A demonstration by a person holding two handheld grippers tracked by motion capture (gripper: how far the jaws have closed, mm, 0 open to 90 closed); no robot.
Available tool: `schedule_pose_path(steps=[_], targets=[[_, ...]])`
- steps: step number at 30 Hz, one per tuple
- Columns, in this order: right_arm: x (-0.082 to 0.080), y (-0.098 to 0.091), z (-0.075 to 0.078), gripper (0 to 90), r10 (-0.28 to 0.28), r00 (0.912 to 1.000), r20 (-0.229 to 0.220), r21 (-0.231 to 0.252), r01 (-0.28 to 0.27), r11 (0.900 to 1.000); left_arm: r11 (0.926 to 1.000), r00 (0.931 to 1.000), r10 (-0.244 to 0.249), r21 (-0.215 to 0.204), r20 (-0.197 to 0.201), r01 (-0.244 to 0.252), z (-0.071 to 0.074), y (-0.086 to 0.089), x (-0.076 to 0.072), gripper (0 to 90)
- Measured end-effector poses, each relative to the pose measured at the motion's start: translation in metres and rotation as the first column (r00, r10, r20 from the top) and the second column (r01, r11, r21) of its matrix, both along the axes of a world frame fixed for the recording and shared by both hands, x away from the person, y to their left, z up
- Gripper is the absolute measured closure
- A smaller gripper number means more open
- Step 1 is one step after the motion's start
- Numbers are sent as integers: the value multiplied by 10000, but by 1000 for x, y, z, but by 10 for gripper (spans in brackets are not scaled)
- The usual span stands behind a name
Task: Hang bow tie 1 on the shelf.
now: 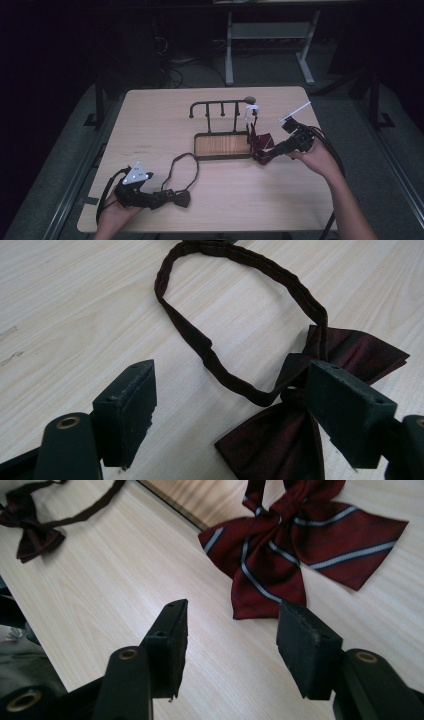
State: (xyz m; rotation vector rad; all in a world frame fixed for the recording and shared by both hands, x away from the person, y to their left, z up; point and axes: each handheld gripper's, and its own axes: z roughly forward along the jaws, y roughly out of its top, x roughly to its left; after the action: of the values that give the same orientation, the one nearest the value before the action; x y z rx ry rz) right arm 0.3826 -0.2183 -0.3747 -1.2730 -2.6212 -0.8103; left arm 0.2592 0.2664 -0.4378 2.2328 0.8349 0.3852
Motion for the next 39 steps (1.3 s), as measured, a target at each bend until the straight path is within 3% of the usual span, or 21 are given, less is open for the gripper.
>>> schedule_pose_path(steps=[23, 39], targets=[[-27, -22, -28, 422, -390, 9992, 47, 397, 388, 9985, 9998, 9999, -5, 179, 121, 3, 2, -4, -3, 216], [-35, -21, -47, 424, -444, 9989, 132, 644, 434, 9970, 9999, 9999, 116, 108, 54, -116, 2, -4, -1, 213]])
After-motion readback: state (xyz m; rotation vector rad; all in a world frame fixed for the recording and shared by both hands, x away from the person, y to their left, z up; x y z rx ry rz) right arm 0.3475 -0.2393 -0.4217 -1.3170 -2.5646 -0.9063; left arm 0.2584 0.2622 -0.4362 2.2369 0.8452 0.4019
